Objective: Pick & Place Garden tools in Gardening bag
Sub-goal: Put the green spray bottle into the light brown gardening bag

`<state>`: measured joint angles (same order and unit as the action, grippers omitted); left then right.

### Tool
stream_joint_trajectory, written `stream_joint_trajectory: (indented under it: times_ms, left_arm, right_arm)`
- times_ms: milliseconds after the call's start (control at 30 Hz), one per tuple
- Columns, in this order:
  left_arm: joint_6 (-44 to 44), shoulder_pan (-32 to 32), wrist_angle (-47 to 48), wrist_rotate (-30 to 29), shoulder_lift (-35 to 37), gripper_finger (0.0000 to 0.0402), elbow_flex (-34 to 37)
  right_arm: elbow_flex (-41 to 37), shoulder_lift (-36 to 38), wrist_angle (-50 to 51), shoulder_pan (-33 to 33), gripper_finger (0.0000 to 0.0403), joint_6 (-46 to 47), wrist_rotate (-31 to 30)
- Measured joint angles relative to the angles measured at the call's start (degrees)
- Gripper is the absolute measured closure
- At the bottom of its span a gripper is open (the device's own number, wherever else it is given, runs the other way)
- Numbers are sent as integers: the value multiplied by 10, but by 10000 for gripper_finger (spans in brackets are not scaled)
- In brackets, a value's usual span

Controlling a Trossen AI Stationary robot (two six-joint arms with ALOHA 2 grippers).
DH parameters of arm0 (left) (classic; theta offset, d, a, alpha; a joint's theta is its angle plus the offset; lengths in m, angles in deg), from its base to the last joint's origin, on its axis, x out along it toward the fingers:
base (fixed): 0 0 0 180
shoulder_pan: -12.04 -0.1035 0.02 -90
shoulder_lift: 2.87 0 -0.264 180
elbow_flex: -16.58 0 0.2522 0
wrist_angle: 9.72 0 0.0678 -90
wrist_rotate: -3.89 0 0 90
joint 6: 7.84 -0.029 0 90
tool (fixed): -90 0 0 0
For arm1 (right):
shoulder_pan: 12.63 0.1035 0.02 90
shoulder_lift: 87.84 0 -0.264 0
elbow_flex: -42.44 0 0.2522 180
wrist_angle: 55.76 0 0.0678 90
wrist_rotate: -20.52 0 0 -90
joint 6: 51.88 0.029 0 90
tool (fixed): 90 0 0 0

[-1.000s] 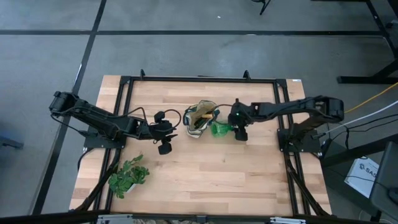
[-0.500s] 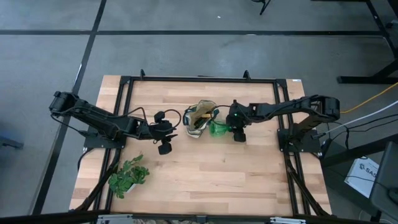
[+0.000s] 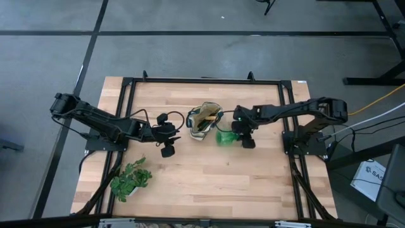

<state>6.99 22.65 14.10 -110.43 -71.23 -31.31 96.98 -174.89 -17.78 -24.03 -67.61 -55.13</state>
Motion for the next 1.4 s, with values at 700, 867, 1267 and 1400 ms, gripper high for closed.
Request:
stream_joint_trajectory:
  times_ms: [700, 867, 1267, 1400]
  left_arm:
    - [0, 0, -9, 0, 0, 277, 0]
    - [-1, 0, -13, 0, 0, 277, 0]
    - [-1, 0, -13, -1, 0, 277, 0]
    - [-1, 0, -13, -2, 0, 277, 0]
  right_arm:
    - [8, 106, -130, 3, 276, -17, 99]
    - [8, 114, -232, 4, 276, -30, 99]
    - [8, 116, -360, 44, 256, -357, -206]
    - [8, 116, -401, 57, 267, -500, -309]
